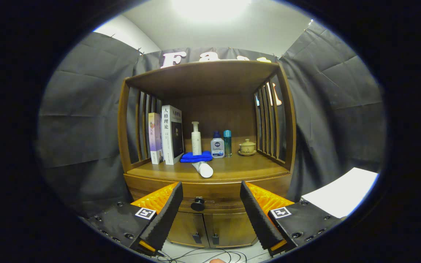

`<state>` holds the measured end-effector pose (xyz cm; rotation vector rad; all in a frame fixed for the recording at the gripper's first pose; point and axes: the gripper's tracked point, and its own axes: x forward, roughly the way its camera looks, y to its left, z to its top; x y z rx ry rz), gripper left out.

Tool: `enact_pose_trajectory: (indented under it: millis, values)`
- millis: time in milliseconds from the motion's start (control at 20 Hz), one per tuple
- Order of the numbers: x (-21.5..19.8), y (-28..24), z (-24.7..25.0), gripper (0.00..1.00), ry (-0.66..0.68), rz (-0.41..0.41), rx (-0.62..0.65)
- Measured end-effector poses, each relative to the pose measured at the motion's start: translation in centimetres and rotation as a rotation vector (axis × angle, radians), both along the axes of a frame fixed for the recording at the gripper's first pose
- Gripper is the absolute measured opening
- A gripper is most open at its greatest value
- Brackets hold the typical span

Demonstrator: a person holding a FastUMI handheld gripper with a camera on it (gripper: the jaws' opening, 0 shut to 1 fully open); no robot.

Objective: Pull open the drawer, take out the items inside it, and place them on the countertop above the cabinet.

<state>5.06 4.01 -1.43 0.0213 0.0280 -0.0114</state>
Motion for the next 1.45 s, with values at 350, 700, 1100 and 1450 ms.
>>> enact_pose_trajectory:
  millis: [350,700,1100,1450]
  values:
    - [-5.1,-0.4,2.9,0.98,-0.041,0.033,-0.004]
    - [-7.4,-0.6,4.3,0.98,-0.038,0.035,0.018]
    - [-8.2,-0.9,5.6,0.98,-0.054,0.065,0.097]
    - [-8.8,-0.2,4.7,0.97,-0.025,0.093,0.098]
